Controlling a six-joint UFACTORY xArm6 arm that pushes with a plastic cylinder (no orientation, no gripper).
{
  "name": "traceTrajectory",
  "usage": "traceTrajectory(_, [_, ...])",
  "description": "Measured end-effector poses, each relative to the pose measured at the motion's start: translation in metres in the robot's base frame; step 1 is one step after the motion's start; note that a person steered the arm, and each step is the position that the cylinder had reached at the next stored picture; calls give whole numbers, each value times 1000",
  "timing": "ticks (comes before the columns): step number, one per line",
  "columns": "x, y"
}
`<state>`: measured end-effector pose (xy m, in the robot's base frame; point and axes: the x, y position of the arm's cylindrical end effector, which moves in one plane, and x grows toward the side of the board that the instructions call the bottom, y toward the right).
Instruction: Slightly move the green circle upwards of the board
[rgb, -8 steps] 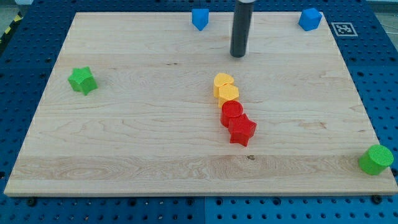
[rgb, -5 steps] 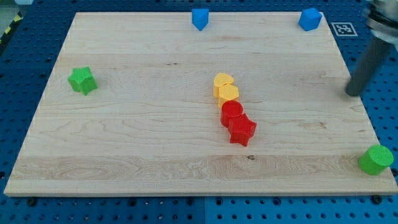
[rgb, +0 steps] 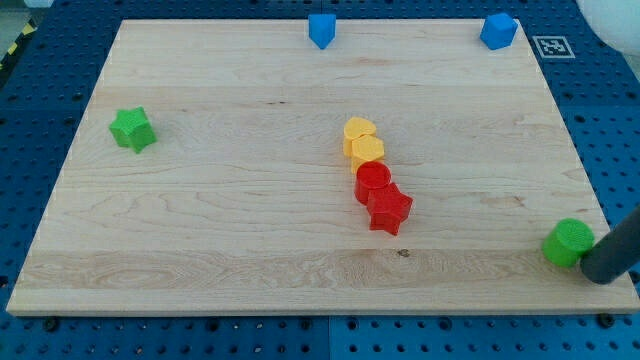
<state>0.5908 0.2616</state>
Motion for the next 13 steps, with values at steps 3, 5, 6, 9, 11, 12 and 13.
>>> traceTrajectory(3, [-13, -19])
traceTrajectory(5, [-13, -21])
traceTrajectory(6, [13, -21])
traceTrajectory(9, [28, -65])
traceTrajectory(11, [27, -150])
traceTrajectory(12, [27, -188])
traceTrajectory(13, [27, -190])
